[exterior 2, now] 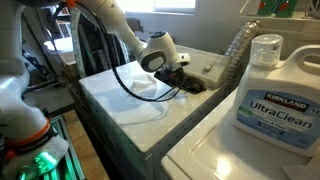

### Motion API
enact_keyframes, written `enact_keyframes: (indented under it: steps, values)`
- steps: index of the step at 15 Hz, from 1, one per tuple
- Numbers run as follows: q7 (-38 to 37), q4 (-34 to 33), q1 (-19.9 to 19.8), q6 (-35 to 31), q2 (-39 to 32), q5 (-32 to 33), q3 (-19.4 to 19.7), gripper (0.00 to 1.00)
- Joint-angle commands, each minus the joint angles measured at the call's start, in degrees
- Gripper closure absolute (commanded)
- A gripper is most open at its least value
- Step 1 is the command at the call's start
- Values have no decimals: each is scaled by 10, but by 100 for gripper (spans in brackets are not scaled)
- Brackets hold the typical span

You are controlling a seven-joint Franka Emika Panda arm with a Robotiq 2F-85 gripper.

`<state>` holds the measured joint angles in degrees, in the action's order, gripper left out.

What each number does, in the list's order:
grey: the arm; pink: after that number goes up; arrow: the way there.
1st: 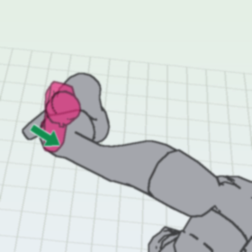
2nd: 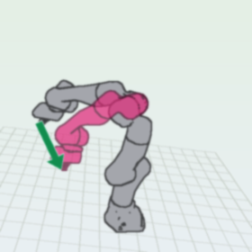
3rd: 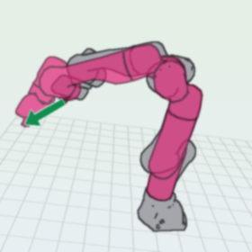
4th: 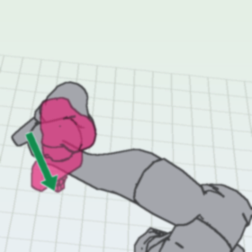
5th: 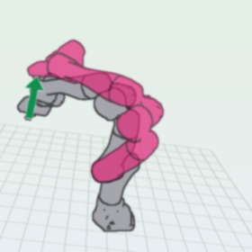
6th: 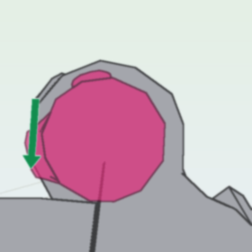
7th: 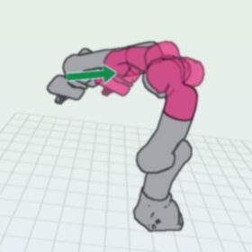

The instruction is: Push the grey object into the detergent drawer of the washing machine on the left

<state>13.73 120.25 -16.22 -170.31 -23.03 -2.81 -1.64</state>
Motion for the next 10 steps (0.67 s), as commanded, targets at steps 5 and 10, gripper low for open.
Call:
enact_keyframes:
  steps: [5,10]
  values:
    - [-78,-82,7,-5,-48,-33,21,0]
    - [-121,-105,12,1,-62,-41,33,0]
